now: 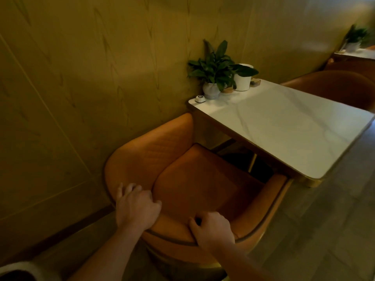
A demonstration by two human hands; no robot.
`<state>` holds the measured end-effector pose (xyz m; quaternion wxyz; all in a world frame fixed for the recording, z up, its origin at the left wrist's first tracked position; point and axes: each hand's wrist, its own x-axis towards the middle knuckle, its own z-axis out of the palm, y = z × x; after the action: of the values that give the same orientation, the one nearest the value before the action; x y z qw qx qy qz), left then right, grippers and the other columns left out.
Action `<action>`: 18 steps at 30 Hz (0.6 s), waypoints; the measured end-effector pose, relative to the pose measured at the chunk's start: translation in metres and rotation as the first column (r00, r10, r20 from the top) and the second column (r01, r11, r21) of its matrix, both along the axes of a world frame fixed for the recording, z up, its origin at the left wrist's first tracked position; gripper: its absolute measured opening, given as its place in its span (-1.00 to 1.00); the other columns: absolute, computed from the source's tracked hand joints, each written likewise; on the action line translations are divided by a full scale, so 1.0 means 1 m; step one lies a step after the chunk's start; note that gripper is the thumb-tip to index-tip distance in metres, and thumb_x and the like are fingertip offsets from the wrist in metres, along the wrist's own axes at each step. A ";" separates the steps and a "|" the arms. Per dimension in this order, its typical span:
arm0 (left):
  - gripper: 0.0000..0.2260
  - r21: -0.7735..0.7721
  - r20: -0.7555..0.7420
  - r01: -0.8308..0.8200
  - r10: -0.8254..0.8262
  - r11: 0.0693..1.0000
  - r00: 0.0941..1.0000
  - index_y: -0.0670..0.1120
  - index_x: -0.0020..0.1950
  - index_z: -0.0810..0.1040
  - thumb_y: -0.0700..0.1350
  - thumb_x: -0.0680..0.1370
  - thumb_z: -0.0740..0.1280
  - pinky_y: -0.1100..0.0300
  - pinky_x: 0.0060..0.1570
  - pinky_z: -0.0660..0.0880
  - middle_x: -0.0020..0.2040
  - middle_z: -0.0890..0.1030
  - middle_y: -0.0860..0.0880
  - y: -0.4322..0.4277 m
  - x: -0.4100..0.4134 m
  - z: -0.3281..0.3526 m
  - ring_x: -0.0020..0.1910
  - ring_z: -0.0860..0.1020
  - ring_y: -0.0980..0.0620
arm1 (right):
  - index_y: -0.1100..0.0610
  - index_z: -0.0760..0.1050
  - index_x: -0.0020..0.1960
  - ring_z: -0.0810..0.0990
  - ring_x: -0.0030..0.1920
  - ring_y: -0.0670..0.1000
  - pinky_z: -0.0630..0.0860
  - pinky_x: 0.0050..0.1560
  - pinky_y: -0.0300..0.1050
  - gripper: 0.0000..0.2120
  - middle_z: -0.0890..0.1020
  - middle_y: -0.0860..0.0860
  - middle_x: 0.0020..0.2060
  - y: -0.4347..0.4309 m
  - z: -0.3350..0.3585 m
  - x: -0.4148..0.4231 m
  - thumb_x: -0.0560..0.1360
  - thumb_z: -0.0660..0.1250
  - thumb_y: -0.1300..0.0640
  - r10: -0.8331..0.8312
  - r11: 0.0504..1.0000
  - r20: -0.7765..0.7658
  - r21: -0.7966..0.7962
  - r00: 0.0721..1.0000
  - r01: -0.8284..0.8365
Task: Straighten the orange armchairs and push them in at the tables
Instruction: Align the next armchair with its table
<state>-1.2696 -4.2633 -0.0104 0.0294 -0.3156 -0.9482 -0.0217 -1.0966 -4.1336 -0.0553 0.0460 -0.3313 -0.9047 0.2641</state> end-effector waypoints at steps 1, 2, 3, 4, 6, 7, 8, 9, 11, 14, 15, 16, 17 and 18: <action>-0.65 -0.016 0.006 0.000 0.000 1.000 1.000 0.11 -0.11 0.66 0.25 0.49 0.15 -0.10 0.51 0.00 0.14 0.59 0.10 0.002 -0.005 0.000 0.33 0.37 0.05 | 0.03 0.54 -0.19 0.52 -0.37 -0.07 0.39 -0.35 -0.20 -0.55 0.57 -0.02 -0.34 0.003 0.001 -0.005 0.54 0.11 -0.29 0.008 0.999 0.021 -0.032 1.000 -0.007; -0.64 -0.028 0.011 0.003 -0.003 1.000 1.000 0.11 -0.10 0.66 0.26 0.49 0.14 -0.10 0.51 -0.01 0.15 0.59 0.11 0.006 -0.010 0.001 0.33 0.36 0.04 | 0.03 0.54 -0.18 0.51 -0.37 -0.08 0.39 -0.35 -0.20 -0.56 0.57 -0.02 -0.33 0.006 0.003 -0.010 0.54 0.11 -0.29 0.015 0.997 0.045 -0.072 0.999 -0.011; -0.64 -0.034 0.011 0.009 -0.009 0.999 1.000 0.12 -0.09 0.65 0.26 0.49 0.14 -0.11 0.50 0.00 0.15 0.58 0.11 0.009 -0.014 0.001 0.34 0.36 0.03 | 0.02 0.55 -0.16 0.52 -0.36 -0.08 0.40 -0.34 -0.19 -0.57 0.58 -0.02 -0.32 0.009 0.005 -0.015 0.54 0.12 -0.29 0.023 0.994 0.068 -0.112 0.997 -0.015; -0.64 -0.040 0.013 0.015 -0.015 0.999 1.000 0.12 -0.08 0.65 0.26 0.49 0.13 -0.11 0.50 0.00 0.15 0.58 0.10 0.012 -0.019 0.002 0.34 0.35 0.03 | 0.01 0.56 -0.14 0.53 -0.34 -0.08 0.43 -0.32 -0.17 -0.57 0.58 -0.03 -0.30 0.012 0.007 -0.020 0.55 0.12 -0.28 0.032 0.990 0.087 -0.142 0.996 -0.019; -0.64 -0.059 0.019 0.025 -0.023 0.998 1.000 0.12 -0.06 0.64 0.26 0.50 0.13 -0.13 0.50 0.01 0.17 0.58 0.09 0.015 -0.026 0.003 0.35 0.35 0.02 | -0.01 0.56 -0.10 0.55 -0.27 -0.07 0.49 -0.23 -0.12 -0.59 0.59 -0.04 -0.25 0.016 0.009 -0.028 0.55 0.11 -0.28 0.034 0.985 0.109 -0.169 0.993 -0.016; -0.65 -0.066 0.017 0.027 -0.026 0.997 1.000 0.12 -0.05 0.64 0.26 0.50 0.13 -0.13 0.50 0.01 0.18 0.58 0.08 0.017 -0.029 0.003 0.36 0.35 0.01 | -0.03 0.56 -0.09 0.55 -0.25 -0.07 0.50 -0.20 -0.11 -0.60 0.59 -0.06 -0.23 0.018 0.010 -0.031 0.54 0.11 -0.28 0.030 0.983 0.115 -0.182 0.993 -0.008; -0.65 -0.069 0.017 0.027 -0.026 0.997 1.000 0.13 -0.04 0.63 0.26 0.50 0.13 -0.13 0.50 0.01 0.19 0.57 0.08 0.019 -0.030 0.004 0.37 0.34 0.01 | -0.04 0.55 -0.08 0.55 -0.23 -0.07 0.50 -0.19 -0.11 -0.62 0.58 -0.07 -0.23 0.020 0.011 -0.032 0.54 0.10 -0.28 0.026 0.981 0.118 -0.193 0.993 -0.002; -0.65 -0.071 0.022 0.027 -0.025 0.997 0.999 0.13 -0.04 0.62 0.27 0.51 0.13 -0.13 0.51 -0.01 0.20 0.57 0.08 0.019 -0.031 0.004 0.38 0.33 0.01 | -0.05 0.55 -0.08 0.55 -0.23 -0.08 0.50 -0.19 -0.11 -0.62 0.58 -0.07 -0.23 0.020 0.011 -0.033 0.54 0.10 -0.28 0.023 0.980 0.120 -0.198 0.992 0.001; -0.65 -0.081 0.026 0.038 -0.036 0.996 0.999 0.13 -0.04 0.62 0.27 0.51 0.12 -0.13 0.51 -0.03 0.20 0.56 0.09 0.019 -0.032 0.004 0.39 0.33 0.02 | -0.06 0.54 -0.08 0.55 -0.23 -0.08 0.51 -0.19 -0.11 -0.63 0.58 -0.08 -0.23 0.020 0.012 -0.033 0.53 0.10 -0.29 0.016 0.979 0.123 -0.206 0.992 0.010; -0.63 -0.086 0.014 0.065 -0.064 0.994 0.998 0.12 -0.03 0.63 0.27 0.51 0.11 -0.13 0.51 -0.04 0.17 0.58 0.09 0.016 -0.031 0.005 0.37 0.35 0.02 | -0.06 0.54 -0.07 0.55 -0.23 -0.07 0.55 -0.14 -0.06 -0.61 0.59 -0.07 -0.23 0.017 0.011 -0.032 0.51 0.09 -0.30 -0.005 0.981 0.123 -0.192 0.992 0.029; -0.62 -0.089 0.015 0.073 -0.071 0.993 0.997 0.12 -0.03 0.63 0.27 0.50 0.11 -0.13 0.51 -0.04 0.17 0.58 0.09 0.014 -0.031 0.006 0.38 0.36 0.03 | -0.06 0.54 -0.07 0.55 -0.23 -0.08 0.55 -0.14 -0.07 -0.61 0.59 -0.08 -0.23 0.017 0.011 -0.033 0.51 0.09 -0.30 -0.011 0.979 0.129 -0.203 0.992 0.037; -0.62 -0.098 0.023 0.078 -0.076 0.992 0.997 0.12 -0.01 0.63 0.27 0.50 0.11 -0.12 0.51 -0.05 0.18 0.58 0.09 0.013 -0.031 0.007 0.39 0.35 0.03 | -0.06 0.54 -0.07 0.55 -0.23 -0.09 0.54 -0.14 -0.09 -0.62 0.59 -0.08 -0.22 0.017 0.011 -0.033 0.51 0.09 -0.29 -0.015 0.974 0.137 -0.222 0.991 0.045; -0.62 -0.114 0.039 0.083 -0.079 0.990 0.996 0.12 0.01 0.63 0.27 0.51 0.10 -0.12 0.52 -0.06 0.20 0.57 0.09 0.013 -0.032 0.009 0.41 0.33 0.03 | -0.07 0.54 -0.07 0.55 -0.22 -0.10 0.54 -0.14 -0.10 -0.63 0.58 -0.09 -0.22 0.018 0.011 -0.034 0.51 0.10 -0.29 -0.014 0.970 0.146 -0.239 0.989 0.049; -0.61 -0.132 0.057 0.088 -0.081 0.987 0.995 0.12 0.04 0.62 0.26 0.51 0.10 -0.12 0.51 -0.07 0.23 0.56 0.09 0.012 -0.032 0.010 0.42 0.32 0.02 | -0.08 0.54 -0.05 0.55 -0.20 -0.10 0.54 -0.13 -0.11 -0.65 0.59 -0.10 -0.20 0.019 0.012 -0.036 0.52 0.11 -0.28 -0.014 0.964 0.157 -0.262 0.988 0.055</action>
<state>-1.3013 -4.2513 -0.0001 -0.0174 -0.3561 -0.9337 0.0327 -1.1325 -4.1151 -0.0437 -0.0639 -0.3696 -0.8560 0.3557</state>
